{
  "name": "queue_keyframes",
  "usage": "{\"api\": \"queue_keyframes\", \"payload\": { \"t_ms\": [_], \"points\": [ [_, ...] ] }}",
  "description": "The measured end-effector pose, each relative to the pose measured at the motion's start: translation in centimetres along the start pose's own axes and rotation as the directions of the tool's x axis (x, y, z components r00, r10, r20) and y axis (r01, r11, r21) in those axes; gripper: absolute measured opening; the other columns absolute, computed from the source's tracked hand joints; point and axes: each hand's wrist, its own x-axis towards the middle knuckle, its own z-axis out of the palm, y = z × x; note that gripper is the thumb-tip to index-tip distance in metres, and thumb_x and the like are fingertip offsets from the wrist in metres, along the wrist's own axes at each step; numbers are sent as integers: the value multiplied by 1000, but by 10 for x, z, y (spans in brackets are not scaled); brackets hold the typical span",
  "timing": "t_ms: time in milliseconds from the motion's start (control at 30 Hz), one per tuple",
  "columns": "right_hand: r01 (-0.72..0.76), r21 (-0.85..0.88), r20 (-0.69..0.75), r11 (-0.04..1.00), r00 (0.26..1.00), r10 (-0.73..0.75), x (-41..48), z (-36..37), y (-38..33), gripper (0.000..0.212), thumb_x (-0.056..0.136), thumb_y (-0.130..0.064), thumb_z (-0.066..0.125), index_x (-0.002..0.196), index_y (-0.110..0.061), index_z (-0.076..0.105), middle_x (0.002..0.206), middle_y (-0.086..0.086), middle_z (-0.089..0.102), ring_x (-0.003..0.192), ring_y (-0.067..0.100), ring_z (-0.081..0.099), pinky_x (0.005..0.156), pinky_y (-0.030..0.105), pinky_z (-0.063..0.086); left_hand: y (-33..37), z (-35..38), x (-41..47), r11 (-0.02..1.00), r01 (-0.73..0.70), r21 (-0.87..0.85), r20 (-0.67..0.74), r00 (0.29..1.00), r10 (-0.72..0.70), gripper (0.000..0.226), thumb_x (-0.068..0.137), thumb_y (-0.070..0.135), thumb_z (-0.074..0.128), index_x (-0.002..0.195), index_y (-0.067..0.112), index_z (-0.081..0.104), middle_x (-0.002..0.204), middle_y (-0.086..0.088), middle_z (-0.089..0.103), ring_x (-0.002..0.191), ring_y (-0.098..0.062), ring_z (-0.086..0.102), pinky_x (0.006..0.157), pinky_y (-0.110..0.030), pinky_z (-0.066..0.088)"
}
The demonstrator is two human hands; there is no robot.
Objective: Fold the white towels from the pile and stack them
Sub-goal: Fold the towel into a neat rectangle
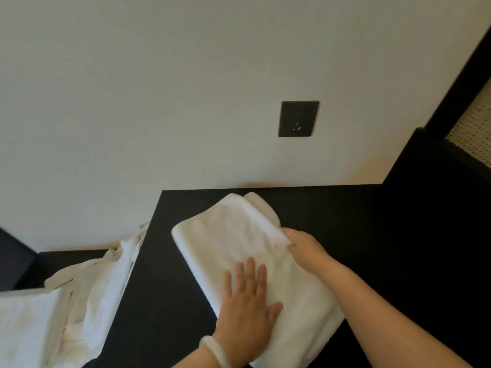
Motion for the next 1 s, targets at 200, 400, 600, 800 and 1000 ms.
{"api": "queue_keyframes", "payload": {
  "t_ms": [200,400,600,800,1000],
  "points": [
    [286,-120,289,951,926,-242,26,6,-27,46,96,-22,56,139,-36,53,134,-15,57,123,6,51,101,25,39,-28,-26,-10,1000,-28,4,-273,962,28,42,99,49,31,128,23,45,130,-2,41,115,-25,42,98,-37,32],
    [146,-482,-72,864,976,-205,7,-17,12,16,85,-48,65,86,-40,53,91,-18,50,85,-2,44,78,22,35,-137,-51,26,991,131,25,-327,938,-116,50,101,44,39,146,22,35,149,0,36,139,-23,33,113,-39,23],
    [-145,-99,-103,984,985,135,-12,-38,39,18,81,-41,75,82,-28,64,87,-7,65,81,9,62,66,23,46,-181,-85,54,987,118,-105,-19,993,-120,50,94,50,54,138,32,41,136,0,49,126,-26,46,108,-44,33],
    [-195,46,-123,980,972,199,-28,-44,38,15,84,-32,74,85,-22,64,87,-5,68,82,12,66,67,26,51,-194,-114,57,898,106,-428,83,994,-77,19,80,29,78,92,23,65,96,5,64,91,-19,58,82,-33,42],
    [-67,539,-172,840,967,188,-71,-55,43,16,89,-30,70,96,-18,63,85,1,75,76,19,74,56,26,57,-211,-151,37,524,36,-851,107,989,106,22,71,26,82,78,16,63,78,-6,66,73,-20,65,62,-24,49]
  ]
}}
